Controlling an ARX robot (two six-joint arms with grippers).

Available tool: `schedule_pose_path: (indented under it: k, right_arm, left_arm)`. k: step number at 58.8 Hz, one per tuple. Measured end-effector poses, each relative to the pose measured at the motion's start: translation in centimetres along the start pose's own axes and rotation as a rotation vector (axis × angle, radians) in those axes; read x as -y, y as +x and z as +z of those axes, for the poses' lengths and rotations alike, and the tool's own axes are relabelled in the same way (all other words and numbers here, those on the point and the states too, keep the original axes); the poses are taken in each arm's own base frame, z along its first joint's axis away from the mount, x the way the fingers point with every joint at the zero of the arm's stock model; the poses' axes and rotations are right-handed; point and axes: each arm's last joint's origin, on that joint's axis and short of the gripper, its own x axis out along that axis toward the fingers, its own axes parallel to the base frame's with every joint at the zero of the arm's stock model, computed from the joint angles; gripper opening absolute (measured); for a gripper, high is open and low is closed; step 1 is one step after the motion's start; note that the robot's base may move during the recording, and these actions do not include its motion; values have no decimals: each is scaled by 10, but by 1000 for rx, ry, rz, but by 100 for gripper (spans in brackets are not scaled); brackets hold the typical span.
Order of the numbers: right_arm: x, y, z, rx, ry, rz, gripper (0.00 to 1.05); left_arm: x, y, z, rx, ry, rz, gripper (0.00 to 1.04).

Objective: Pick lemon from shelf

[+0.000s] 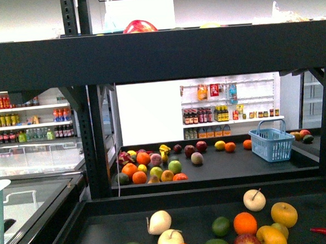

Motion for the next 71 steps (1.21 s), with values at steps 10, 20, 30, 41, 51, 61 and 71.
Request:
schedule_pose_path:
  k: [10,20,30,41,51,61,71]
  right_arm:
    - [0,0,0,0,0,-1,97]
    - [0,0,0,0,0,-1,97]
    - [0,0,0,-1,1,-2,97]
    - [0,0,0,0,1,-1,97]
    - [0,0,0,0,2,-1,97]
    - [0,0,0,0,2,-1,97]
    - [0,0,0,0,1,-1,97]
  left_arm:
    - [30,-33,-40,48,134,-22,32]
    - [33,-34,-71,30,143,-23,3]
    - [42,-45,-88,40,149,-27,3]
    - [41,-45,-102,32,150,-28,3]
    - [40,-45,-109,35,150,-28,3]
    - [39,-44,-115,34,150,-29,3]
    - [38,-45,-120,41,150,-28,3]
